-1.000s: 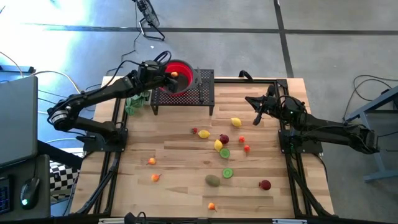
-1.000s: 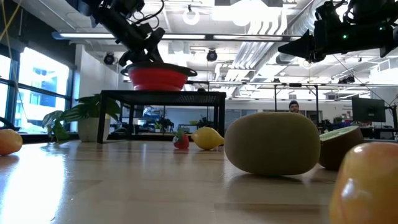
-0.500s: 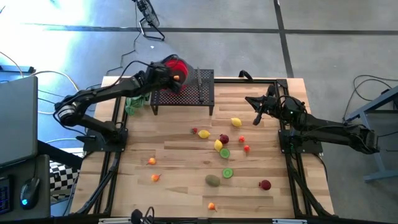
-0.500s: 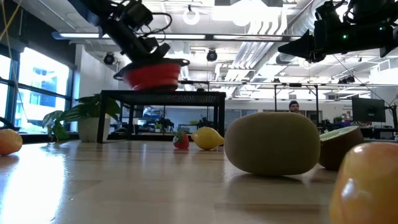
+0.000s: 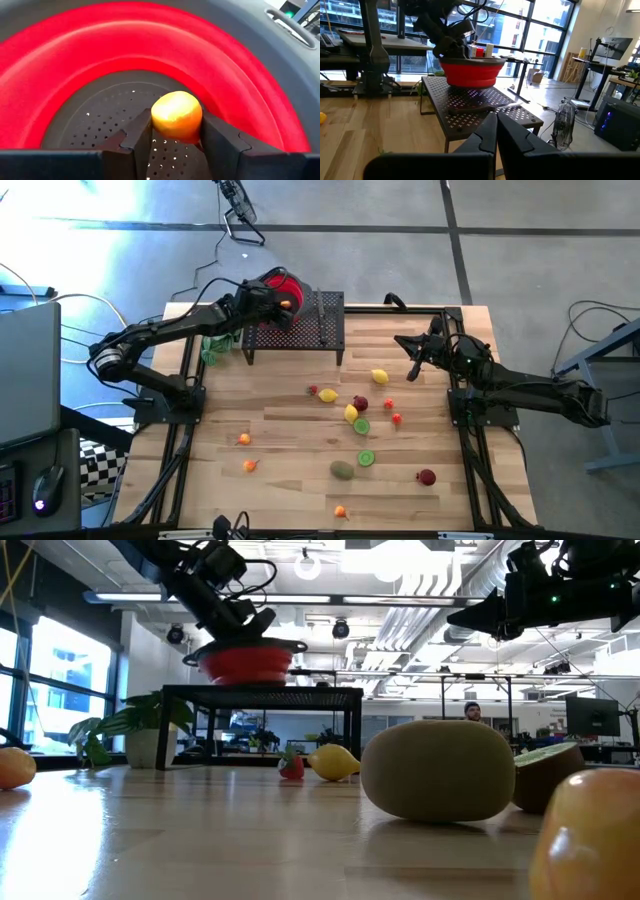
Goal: Pick & Place Fruit
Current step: Put the orange pear into the red strainer bowl on the shelf
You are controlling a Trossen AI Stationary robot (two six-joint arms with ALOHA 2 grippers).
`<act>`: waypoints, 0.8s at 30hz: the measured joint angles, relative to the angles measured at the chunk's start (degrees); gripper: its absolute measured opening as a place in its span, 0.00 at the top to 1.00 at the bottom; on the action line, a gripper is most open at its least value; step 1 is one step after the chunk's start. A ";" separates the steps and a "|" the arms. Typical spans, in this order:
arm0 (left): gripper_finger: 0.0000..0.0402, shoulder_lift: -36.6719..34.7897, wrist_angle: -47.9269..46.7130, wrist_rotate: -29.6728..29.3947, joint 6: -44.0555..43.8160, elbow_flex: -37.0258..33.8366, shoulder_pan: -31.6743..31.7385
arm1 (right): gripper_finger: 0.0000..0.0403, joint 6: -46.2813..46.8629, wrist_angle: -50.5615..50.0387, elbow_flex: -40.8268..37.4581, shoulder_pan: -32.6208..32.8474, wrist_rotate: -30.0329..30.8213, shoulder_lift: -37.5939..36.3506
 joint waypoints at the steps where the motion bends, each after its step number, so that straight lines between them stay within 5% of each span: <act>1: 0.64 0.00 0.04 0.00 0.00 0.00 0.00 | 0.99 0.00 0.00 0.00 0.00 0.00 0.01; 24: 0.59 -0.04 2.41 1.90 1.31 0.02 0.00 | 0.99 0.00 0.00 0.00 0.01 0.00 -0.01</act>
